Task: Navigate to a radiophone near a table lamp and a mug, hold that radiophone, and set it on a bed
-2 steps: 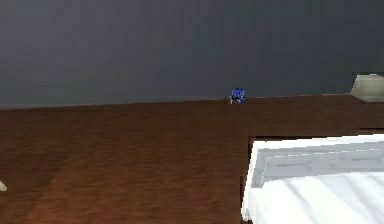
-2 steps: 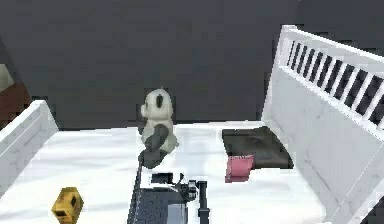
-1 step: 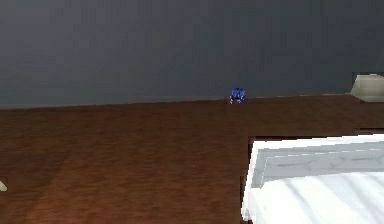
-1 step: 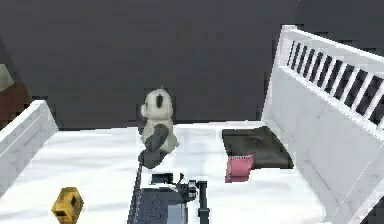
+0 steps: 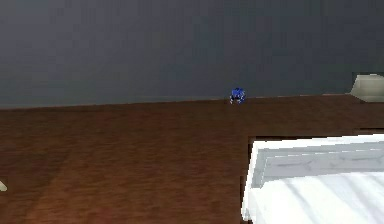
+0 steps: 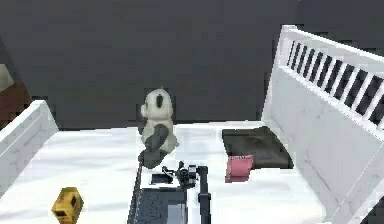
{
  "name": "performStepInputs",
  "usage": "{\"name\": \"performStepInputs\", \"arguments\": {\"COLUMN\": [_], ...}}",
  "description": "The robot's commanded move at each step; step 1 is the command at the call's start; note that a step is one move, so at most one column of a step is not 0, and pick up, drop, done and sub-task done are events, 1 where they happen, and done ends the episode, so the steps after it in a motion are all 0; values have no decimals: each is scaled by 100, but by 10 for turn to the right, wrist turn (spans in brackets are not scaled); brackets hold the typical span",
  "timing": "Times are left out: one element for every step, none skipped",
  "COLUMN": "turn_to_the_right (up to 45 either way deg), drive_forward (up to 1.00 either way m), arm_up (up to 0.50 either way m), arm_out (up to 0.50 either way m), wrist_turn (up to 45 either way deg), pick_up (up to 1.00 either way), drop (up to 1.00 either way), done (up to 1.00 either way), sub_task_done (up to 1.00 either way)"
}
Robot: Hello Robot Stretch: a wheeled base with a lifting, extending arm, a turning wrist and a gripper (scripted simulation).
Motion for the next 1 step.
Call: {"name": "performStepInputs", "arguments": {"turn_to_the_right": [0], "drive_forward": [0], "arm_up": [0], "arm_out": [-8], "wrist_turn": [0], "pick_up": [0], "drop": [0], "done": [0], "sub_task_done": [0]}}
